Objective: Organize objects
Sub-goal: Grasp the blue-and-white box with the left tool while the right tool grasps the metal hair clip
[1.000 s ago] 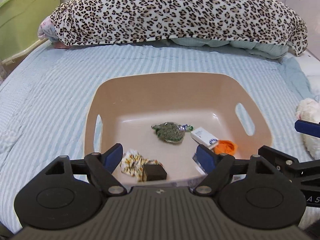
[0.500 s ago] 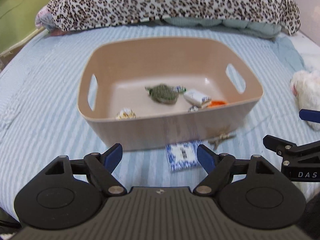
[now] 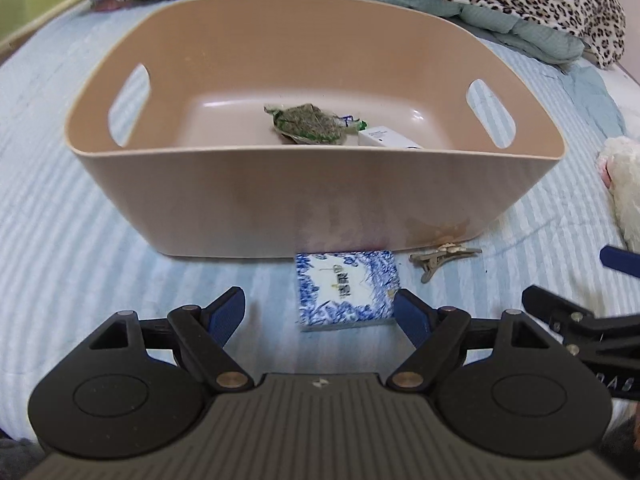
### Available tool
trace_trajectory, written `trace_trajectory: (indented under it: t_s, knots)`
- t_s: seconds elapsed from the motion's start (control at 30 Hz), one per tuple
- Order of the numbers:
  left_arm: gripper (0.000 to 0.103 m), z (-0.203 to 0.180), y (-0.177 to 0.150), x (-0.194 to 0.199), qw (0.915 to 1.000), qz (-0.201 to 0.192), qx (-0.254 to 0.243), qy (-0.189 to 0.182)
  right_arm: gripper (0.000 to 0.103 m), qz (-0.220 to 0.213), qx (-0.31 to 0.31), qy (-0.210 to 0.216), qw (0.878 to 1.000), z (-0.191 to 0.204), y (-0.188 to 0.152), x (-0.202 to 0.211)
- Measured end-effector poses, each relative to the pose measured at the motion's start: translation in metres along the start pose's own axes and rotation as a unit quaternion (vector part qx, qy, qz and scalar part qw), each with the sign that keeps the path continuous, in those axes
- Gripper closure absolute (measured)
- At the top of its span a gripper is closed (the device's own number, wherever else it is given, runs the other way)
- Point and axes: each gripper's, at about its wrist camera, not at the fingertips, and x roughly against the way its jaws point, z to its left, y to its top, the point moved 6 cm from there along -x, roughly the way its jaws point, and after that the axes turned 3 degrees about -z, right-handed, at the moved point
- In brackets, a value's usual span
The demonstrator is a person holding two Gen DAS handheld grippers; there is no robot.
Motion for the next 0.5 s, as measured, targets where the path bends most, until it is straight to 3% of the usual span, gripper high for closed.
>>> trace_trajectory:
  t_s: [0.23,0.5]
  knots:
    - [0.021,-0.007,0.002,-0.021,0.9999,0.015,0.002,0.002,0.0,0.015,-0.01,0.008,1.0,-0.004,-0.003,-0.019]
    - [0.021,0.017,0.001,-0.033,0.9994,0.021,0.01,0.023,0.0,0.027,0.012,0.031,0.999,0.022,0.002,-0.038]
